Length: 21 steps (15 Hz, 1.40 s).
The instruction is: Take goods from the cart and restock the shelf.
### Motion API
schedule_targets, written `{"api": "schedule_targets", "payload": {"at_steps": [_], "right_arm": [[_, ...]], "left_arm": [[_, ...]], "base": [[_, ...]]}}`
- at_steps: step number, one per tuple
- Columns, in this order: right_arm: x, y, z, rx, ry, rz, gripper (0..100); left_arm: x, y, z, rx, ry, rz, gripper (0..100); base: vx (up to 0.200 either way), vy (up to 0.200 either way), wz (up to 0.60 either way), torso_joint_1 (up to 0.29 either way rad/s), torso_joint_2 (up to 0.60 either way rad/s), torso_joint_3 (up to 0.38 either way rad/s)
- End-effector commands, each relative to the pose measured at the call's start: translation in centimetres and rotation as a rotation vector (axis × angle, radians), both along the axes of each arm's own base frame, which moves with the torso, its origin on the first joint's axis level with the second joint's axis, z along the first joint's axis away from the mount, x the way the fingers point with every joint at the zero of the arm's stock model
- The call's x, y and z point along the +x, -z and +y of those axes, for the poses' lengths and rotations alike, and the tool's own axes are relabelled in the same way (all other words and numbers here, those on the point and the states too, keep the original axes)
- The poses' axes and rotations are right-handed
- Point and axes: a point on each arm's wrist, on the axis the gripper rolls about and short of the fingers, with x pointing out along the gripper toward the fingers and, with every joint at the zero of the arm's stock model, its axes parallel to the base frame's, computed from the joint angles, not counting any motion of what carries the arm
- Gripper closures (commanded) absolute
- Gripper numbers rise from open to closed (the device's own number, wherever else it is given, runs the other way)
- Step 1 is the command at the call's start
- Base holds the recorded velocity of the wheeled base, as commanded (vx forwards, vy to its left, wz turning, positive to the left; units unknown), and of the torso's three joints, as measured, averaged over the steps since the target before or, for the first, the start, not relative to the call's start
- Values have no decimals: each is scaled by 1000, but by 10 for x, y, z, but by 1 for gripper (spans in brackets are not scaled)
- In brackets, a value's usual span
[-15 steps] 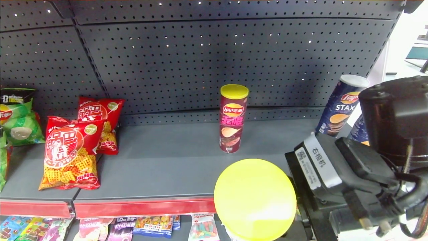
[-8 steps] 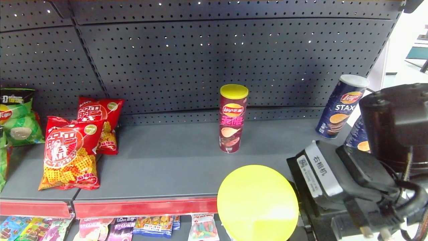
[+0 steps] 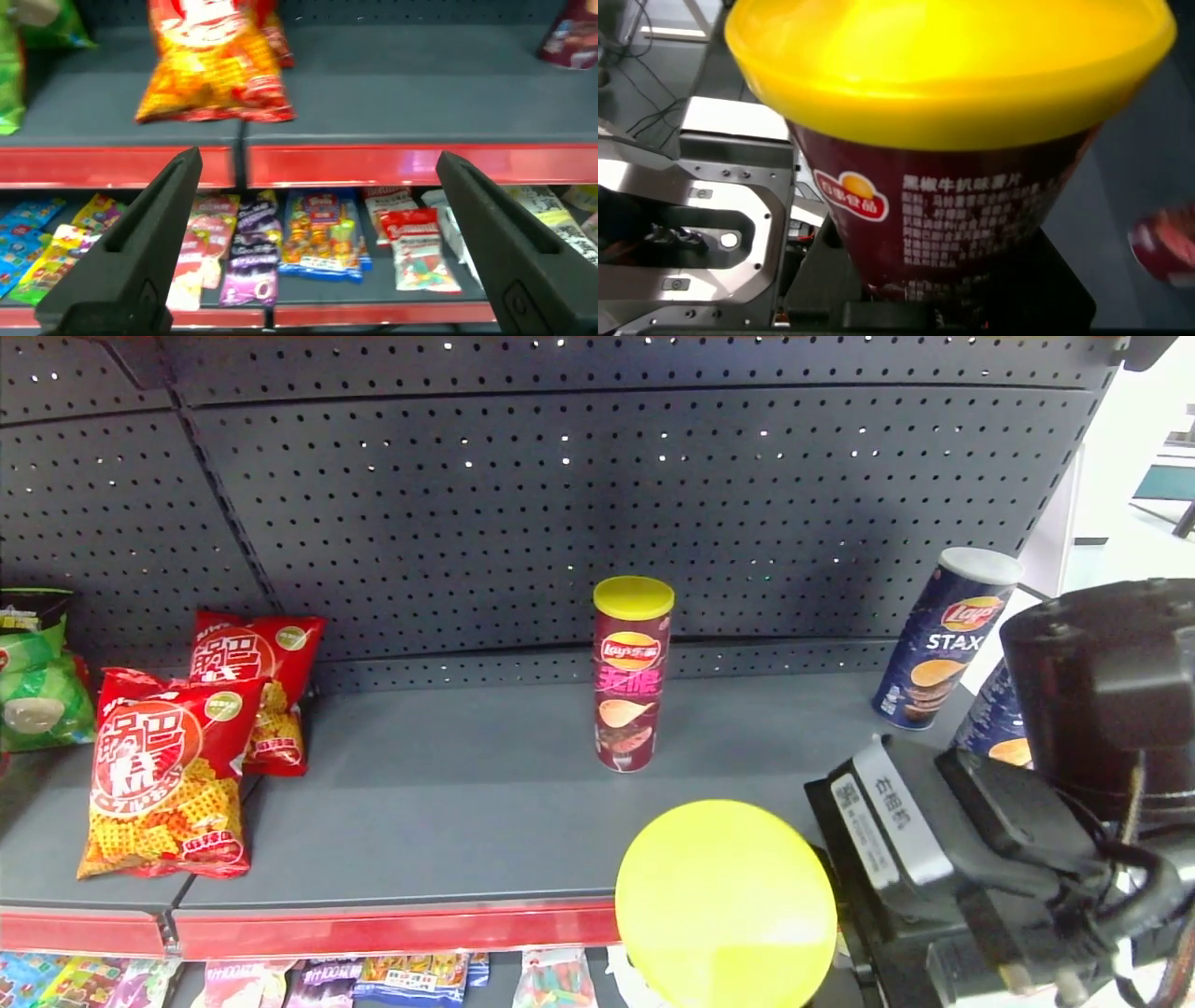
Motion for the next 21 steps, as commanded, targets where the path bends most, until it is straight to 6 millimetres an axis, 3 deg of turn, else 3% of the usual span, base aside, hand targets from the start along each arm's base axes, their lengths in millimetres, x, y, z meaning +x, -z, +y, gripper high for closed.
{"api": "schedule_targets", "payload": {"at_steps": [1,16,21], "right_arm": [[-1,0,0,2,-4,-1,100],[-2,5,-2,-12,-4,12,100],[0,5,-1,-13,-2,12,100]], "left_arm": [[0,0,0,0,0,-1,0],[0,0,0,1,-1,-1,0],[0,0,0,1,0,1,0]], "base": [[0,0,0,0,0,0],[0,0,0,0,0,0],[120,0,0,-6,1,0]]}}
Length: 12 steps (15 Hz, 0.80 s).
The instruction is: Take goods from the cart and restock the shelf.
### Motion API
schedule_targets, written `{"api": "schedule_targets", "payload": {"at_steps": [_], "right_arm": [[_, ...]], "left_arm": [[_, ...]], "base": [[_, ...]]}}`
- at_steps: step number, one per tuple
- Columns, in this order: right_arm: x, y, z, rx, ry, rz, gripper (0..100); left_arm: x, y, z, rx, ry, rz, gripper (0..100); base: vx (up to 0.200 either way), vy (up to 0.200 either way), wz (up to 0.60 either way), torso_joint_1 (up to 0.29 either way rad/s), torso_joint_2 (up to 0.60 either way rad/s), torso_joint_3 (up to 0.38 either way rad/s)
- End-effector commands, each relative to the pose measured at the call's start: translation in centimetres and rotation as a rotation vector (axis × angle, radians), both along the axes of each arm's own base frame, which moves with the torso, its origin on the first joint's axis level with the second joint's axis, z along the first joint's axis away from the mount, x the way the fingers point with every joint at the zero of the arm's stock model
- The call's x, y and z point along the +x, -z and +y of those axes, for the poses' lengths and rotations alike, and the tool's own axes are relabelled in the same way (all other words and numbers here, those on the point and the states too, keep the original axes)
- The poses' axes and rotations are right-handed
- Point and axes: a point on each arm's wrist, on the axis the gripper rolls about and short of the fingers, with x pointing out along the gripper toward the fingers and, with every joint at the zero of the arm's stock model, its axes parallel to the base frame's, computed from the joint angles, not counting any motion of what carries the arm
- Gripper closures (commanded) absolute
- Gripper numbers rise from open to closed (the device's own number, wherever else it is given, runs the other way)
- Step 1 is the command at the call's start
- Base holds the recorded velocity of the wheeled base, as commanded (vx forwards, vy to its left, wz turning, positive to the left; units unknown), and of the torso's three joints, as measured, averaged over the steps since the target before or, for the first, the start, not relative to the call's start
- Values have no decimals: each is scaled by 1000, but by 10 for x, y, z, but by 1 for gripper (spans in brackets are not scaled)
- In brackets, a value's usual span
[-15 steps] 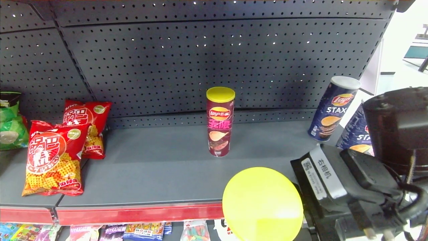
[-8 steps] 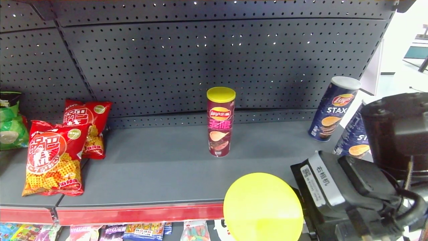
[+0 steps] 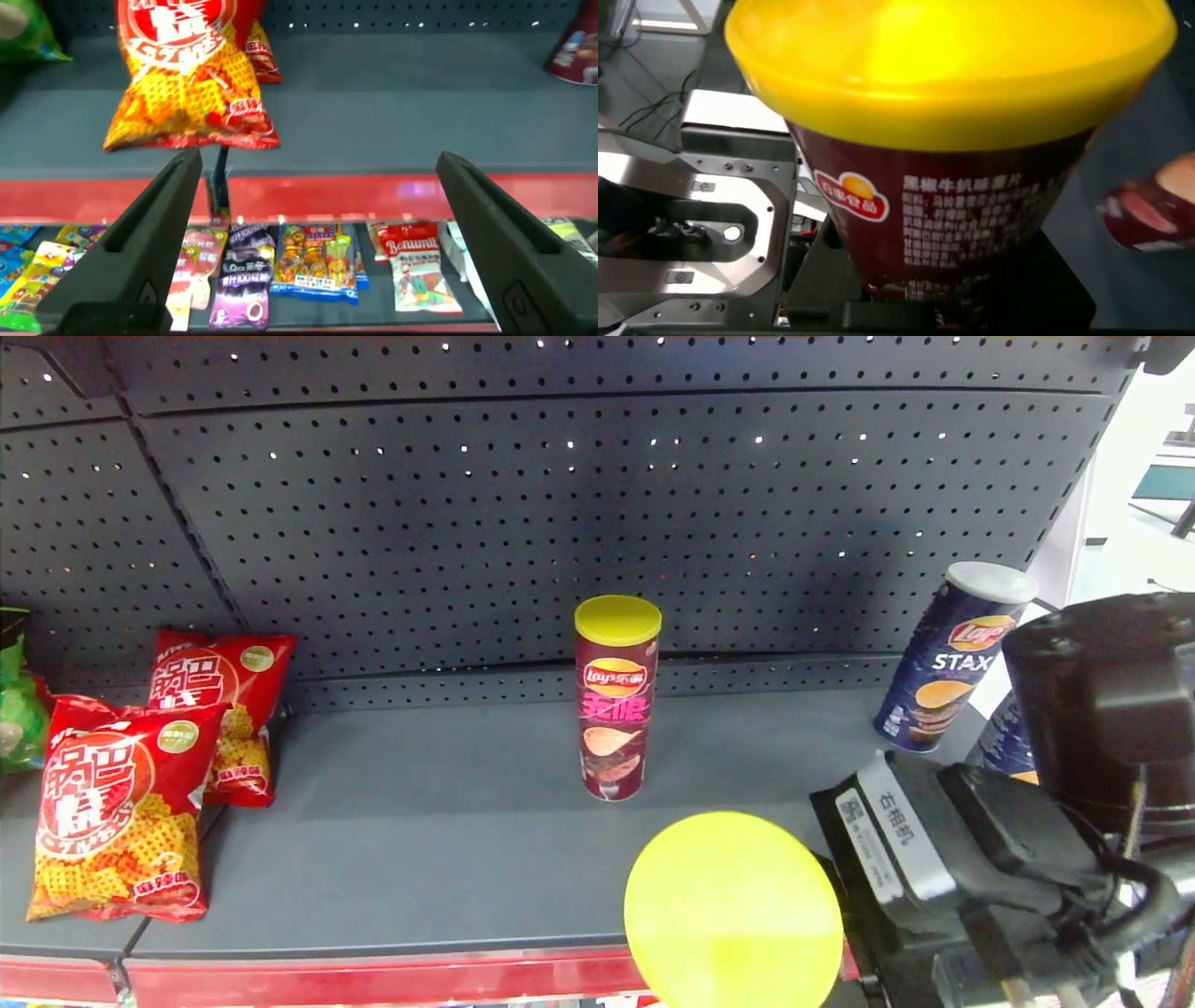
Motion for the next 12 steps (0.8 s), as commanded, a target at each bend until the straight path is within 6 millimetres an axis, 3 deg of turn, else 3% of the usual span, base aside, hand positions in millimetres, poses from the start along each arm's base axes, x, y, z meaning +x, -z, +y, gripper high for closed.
{"api": "schedule_targets", "payload": {"at_steps": [1,12], "right_arm": [[0,1,2,-4,-5,3,100],[1,-2,3,17,-5,-11,100]], "left_arm": [[0,0,0,-1,0,0,0],[0,0,0,-1,0,-1,0]], "base": [[0,0,0,0,0,0],[0,0,0,0,0,0]]}}
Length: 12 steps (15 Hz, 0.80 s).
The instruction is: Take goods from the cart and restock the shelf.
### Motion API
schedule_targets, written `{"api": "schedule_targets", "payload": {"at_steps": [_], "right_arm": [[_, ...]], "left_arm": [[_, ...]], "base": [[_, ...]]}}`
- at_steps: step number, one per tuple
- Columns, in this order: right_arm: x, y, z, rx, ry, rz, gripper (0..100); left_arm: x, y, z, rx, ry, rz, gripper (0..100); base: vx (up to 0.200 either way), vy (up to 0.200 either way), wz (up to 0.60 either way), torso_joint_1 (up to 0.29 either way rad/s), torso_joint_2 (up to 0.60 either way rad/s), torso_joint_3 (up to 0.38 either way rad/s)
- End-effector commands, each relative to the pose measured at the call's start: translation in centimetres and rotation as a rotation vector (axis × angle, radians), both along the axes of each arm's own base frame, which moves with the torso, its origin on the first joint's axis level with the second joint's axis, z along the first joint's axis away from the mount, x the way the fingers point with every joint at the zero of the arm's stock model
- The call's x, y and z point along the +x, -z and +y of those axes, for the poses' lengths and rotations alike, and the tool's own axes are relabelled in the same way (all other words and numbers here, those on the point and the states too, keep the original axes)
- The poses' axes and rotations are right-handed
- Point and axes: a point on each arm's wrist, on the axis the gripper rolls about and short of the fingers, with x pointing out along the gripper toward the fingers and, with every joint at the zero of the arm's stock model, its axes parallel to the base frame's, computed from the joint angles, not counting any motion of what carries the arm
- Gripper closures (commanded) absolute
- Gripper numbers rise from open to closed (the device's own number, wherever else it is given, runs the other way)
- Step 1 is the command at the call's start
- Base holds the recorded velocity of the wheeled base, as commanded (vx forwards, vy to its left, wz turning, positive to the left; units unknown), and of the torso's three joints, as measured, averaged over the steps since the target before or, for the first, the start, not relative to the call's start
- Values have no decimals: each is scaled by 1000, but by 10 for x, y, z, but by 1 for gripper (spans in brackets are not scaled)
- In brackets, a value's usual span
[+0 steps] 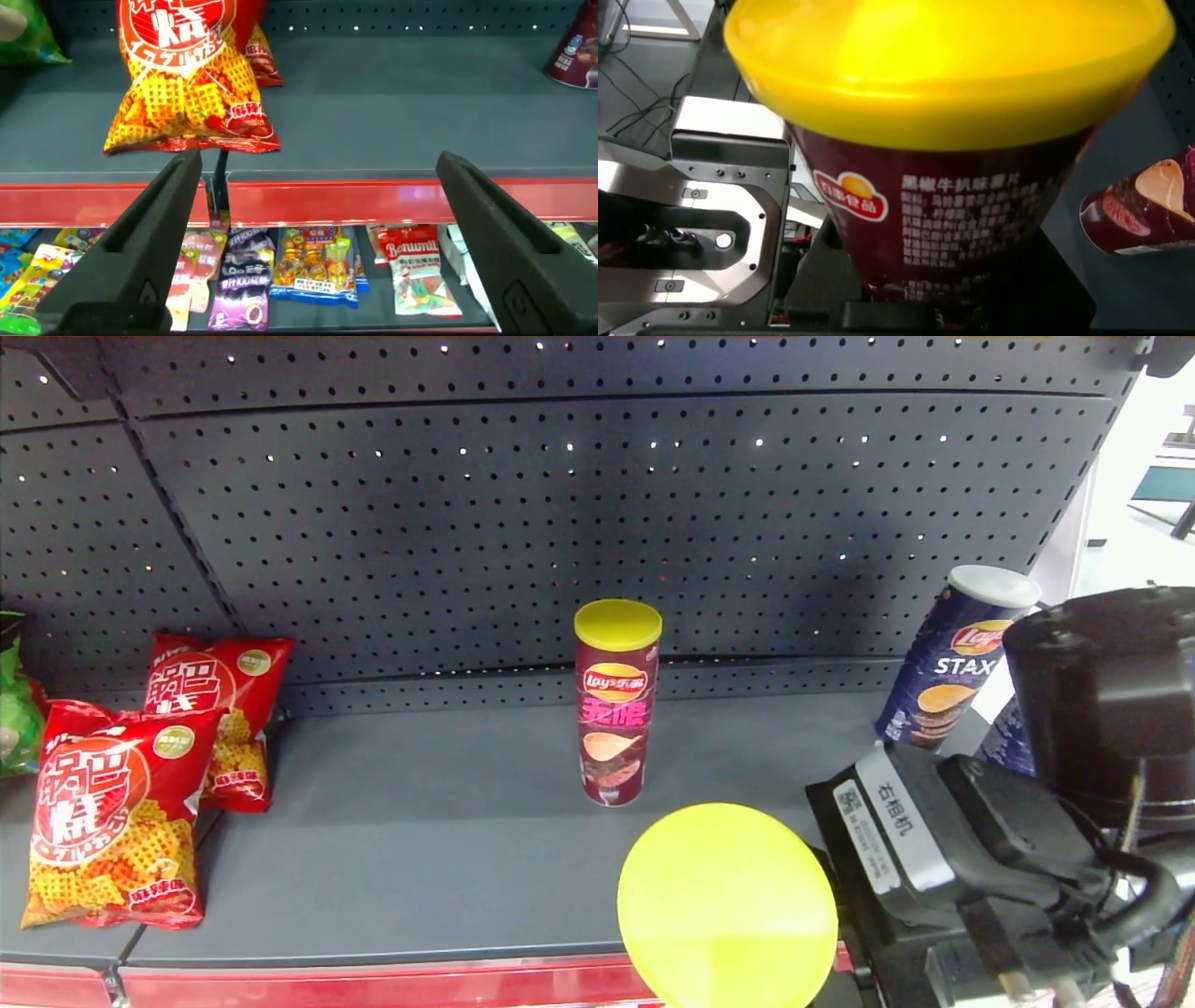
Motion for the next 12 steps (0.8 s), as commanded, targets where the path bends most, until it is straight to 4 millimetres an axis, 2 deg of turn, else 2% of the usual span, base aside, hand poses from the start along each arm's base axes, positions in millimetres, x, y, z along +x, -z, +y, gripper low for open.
{"api": "schedule_targets", "payload": {"at_steps": [1,8,12], "right_arm": [[0,0,1,2,-2,-1,100],[5,-6,3,32,23,1,100],[8,-2,6,23,43,47,100]], "left_arm": [[0,0,0,1,0,0,0],[0,0,0,1,5,0,0],[0,-1,-2,63,103,-5,0]], "base": [[0,0,0,0,0,0],[0,0,0,0,0,0],[0,0,0,0,0,0]]}}
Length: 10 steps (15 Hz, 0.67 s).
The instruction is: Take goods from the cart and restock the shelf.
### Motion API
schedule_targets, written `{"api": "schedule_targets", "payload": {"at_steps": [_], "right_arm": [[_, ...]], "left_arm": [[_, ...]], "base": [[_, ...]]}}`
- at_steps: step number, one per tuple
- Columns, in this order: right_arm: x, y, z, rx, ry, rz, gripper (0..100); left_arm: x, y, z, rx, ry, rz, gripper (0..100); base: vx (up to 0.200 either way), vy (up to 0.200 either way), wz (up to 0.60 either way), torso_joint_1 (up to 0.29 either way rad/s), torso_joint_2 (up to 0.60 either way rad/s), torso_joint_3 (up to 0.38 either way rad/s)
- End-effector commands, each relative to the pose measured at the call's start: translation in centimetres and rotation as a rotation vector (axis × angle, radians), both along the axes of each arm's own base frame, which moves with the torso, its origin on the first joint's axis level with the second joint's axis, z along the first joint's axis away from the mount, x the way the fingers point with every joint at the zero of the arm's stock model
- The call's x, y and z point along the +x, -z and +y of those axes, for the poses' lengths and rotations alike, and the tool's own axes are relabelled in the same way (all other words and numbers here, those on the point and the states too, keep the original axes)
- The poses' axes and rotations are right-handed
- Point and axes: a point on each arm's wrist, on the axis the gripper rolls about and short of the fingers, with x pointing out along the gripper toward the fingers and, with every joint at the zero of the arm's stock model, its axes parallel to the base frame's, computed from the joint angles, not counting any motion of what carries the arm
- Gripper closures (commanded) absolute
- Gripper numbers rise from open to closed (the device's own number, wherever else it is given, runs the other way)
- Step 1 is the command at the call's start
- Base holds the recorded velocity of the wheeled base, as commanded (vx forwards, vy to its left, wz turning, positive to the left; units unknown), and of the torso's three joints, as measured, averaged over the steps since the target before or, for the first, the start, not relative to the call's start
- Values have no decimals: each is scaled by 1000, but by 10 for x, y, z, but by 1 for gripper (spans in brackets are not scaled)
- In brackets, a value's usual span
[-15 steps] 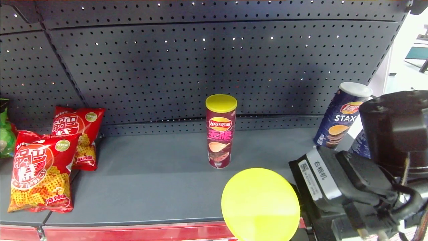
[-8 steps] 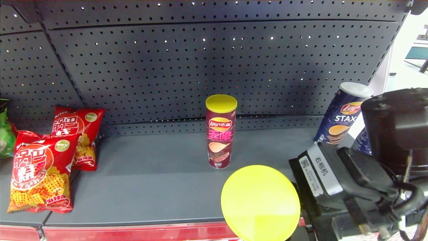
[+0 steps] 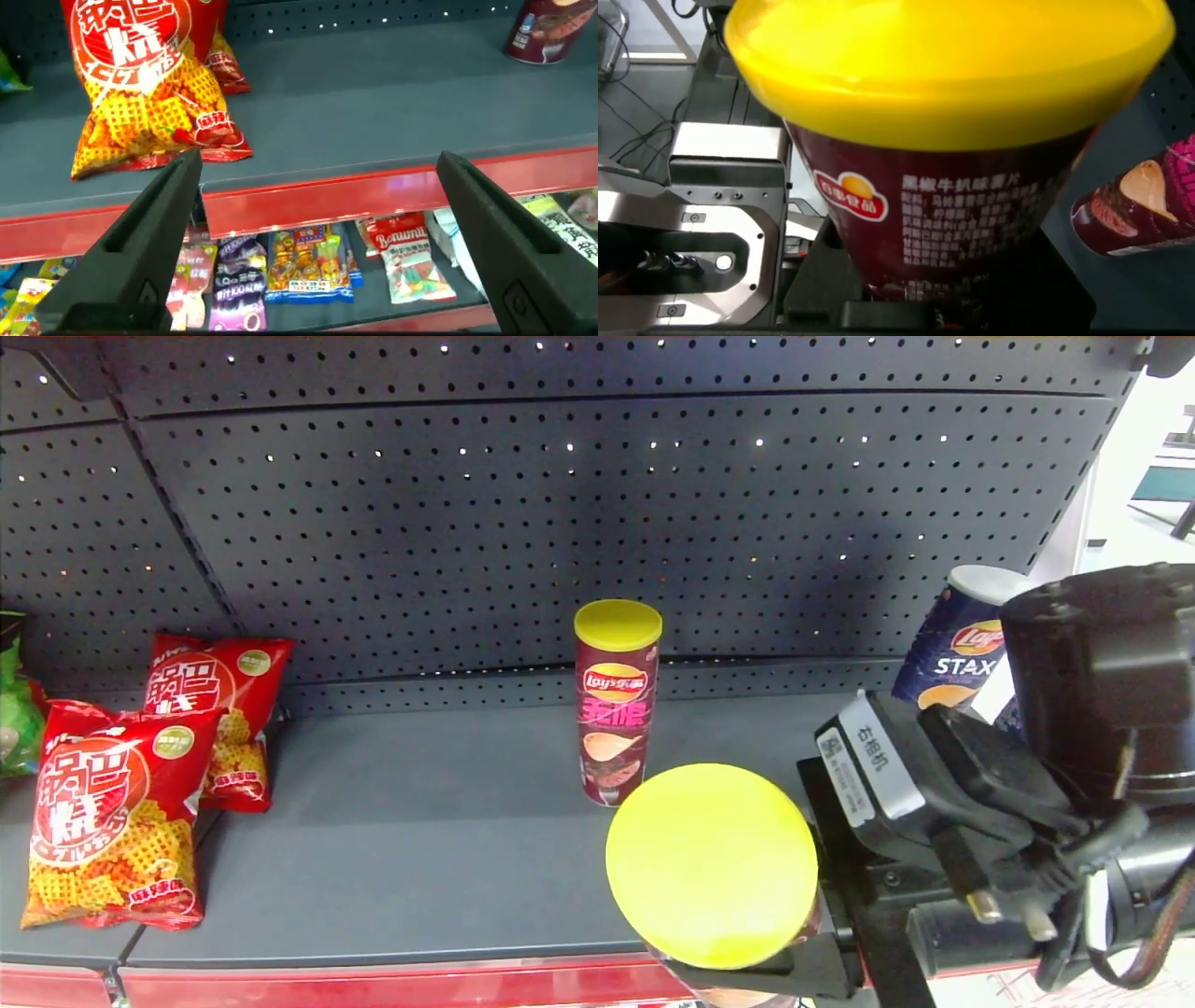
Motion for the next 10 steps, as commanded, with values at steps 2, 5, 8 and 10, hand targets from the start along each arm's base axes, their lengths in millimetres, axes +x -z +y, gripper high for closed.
{"api": "schedule_targets", "payload": {"at_steps": [2,5,8,10], "right_arm": [[5,10,-1,-23,17,22,100],[4,16,-6,-40,33,36,100],[8,8,-9,9,67,30,100],[11,-3,-6,46,78,15,100]], "left_arm": [[1,-49,0,-12,92,-83,0],[22,-83,1,-64,167,-79,0],[90,-145,-20,-60,355,-60,0],[133,-157,-34,-53,472,-57,0]], "base": [[0,0,0,0,0,0],[0,0,0,0,0,0],[0,0,0,0,0,0],[0,0,0,0,0,0]]}}
